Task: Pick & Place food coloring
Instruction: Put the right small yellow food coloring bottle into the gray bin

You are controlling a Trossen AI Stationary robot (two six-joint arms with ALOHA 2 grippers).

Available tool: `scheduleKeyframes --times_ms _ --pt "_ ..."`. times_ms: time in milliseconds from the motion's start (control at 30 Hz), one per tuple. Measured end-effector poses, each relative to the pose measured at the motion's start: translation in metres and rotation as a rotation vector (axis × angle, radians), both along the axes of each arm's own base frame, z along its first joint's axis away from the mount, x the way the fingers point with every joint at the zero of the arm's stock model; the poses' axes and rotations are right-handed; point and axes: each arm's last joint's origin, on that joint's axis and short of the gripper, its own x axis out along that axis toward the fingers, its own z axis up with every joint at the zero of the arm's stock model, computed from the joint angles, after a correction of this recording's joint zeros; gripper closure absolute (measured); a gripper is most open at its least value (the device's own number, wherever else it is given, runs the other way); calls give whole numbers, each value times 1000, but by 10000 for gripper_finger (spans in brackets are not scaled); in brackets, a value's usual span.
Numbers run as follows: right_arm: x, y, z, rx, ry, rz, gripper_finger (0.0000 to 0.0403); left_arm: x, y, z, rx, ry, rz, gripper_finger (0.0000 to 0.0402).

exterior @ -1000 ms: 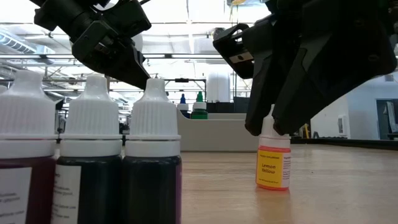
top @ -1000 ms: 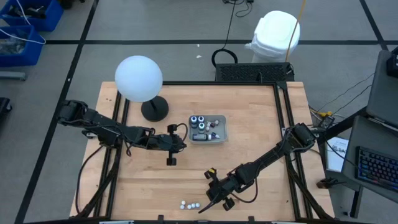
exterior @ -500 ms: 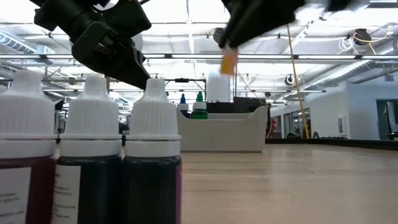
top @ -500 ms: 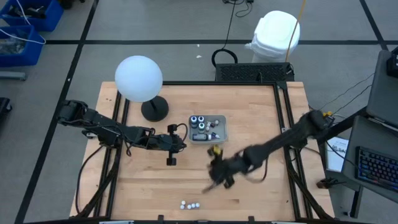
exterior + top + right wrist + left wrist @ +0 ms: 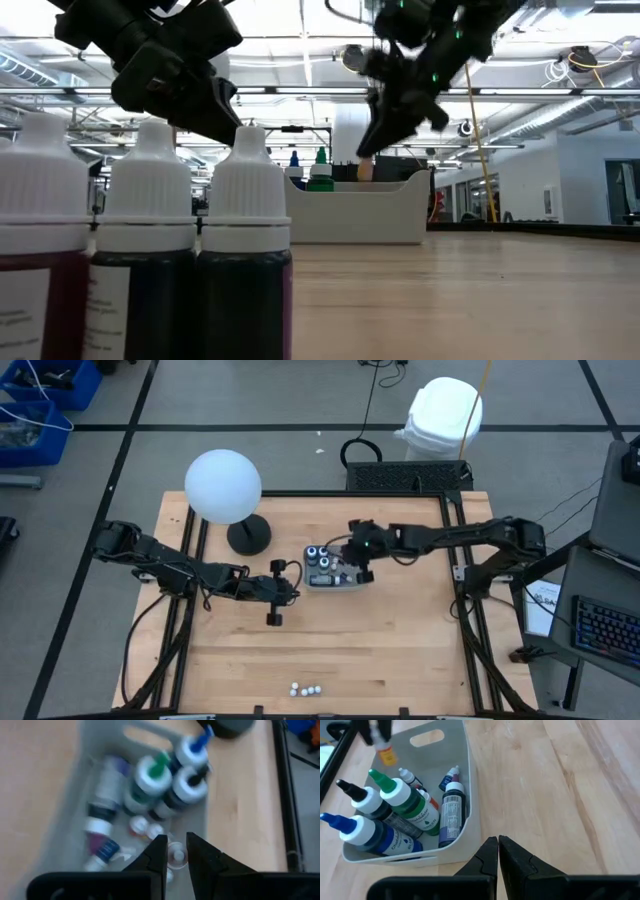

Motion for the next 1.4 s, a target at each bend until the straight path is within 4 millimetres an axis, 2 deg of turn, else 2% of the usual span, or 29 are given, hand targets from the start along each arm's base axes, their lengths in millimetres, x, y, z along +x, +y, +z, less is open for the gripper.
scheduleKeyframes --times_ms 133,267,467,700,1000,1400 --pt "-4 -16 -7 -5 -14 -7 359 -1 0 -1 39 16 -27 378" --pt "-6 -20 -7 28 -24 6 359 -1 0 -1 97 22 -73 378" --pt "-6 -12 -10 69 8 12 359 0 2 -1 210 34 -134 378" --pt "-5 -1 -12 134 17 22 359 2 14 0 220 39 -94 378" --pt "5 -5 -44 130 118 -43 359 4 30 -1 181 41 -34 378" --pt "7 -6 -51 140 134 -79 359 4 31 -1 157 38 -24 378"
